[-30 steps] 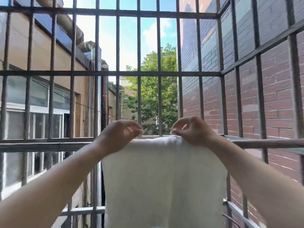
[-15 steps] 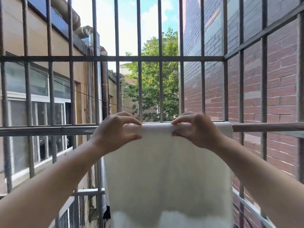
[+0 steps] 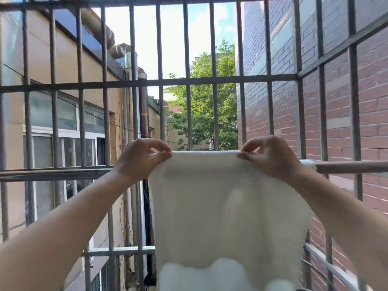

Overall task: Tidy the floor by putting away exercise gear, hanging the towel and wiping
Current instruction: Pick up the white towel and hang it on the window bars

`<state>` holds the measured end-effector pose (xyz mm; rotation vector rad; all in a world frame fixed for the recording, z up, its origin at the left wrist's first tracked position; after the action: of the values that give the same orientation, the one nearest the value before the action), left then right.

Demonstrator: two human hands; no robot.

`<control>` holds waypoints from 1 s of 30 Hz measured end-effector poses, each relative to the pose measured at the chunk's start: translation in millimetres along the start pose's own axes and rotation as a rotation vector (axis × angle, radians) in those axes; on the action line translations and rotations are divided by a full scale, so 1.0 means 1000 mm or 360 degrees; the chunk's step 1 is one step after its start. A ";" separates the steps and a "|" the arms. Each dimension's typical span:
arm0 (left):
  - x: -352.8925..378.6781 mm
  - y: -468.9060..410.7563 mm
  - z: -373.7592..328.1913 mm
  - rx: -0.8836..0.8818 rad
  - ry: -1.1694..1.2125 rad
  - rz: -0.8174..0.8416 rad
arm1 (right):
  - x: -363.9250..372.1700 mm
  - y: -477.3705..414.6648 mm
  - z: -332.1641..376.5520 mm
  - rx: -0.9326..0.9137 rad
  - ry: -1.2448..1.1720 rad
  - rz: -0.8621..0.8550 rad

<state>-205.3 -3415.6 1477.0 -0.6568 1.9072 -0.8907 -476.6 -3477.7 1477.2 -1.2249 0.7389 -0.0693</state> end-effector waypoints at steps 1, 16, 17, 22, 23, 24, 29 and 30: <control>0.000 -0.007 0.001 -0.0026 -0.0011 0.0010 | 0.002 -0.009 -0.004 0.0041 -0.0024 0.0094; 0.057 0.011 -0.028 0.0155 -0.0010 0.0394 | 0.012 -0.013 -0.010 0.0153 -0.0058 0.0497; 0.052 0.012 -0.027 0.0166 0.0005 0.0335 | 0.008 -0.006 -0.002 0.0106 -0.0051 0.0462; 0.035 0.015 -0.013 0.0067 0.0166 0.0094 | 0.005 0.033 0.014 -0.0201 0.0195 0.0207; 0.035 0.014 -0.011 0.0043 0.0196 0.0094 | 0.003 0.038 0.012 -0.0237 0.0186 0.0106; 0.036 0.011 -0.011 0.0027 0.0212 0.0103 | 0.002 0.041 0.010 -0.0264 0.0155 0.0026; 0.026 -0.013 -0.023 0.0115 0.0220 0.0086 | -0.011 0.023 0.006 -0.0228 0.0069 -0.0079; 0.023 -0.020 -0.024 0.0119 0.0232 0.0080 | -0.014 0.015 0.004 -0.0180 0.0036 -0.0077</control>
<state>-235.3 -3437.0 1489.2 -0.5088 2.0000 -0.9956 -490.3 -3463.2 1471.2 -1.3517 0.7412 -0.0826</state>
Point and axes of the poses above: each hand's wrist, its own y-axis away from the middle knuckle, its own x-axis out of the palm, z = x × y, the point moved 8 cm from there along -y, towards the middle knuckle, and after that the axes turned 7 degrees about -x, right-handed, at the moved point
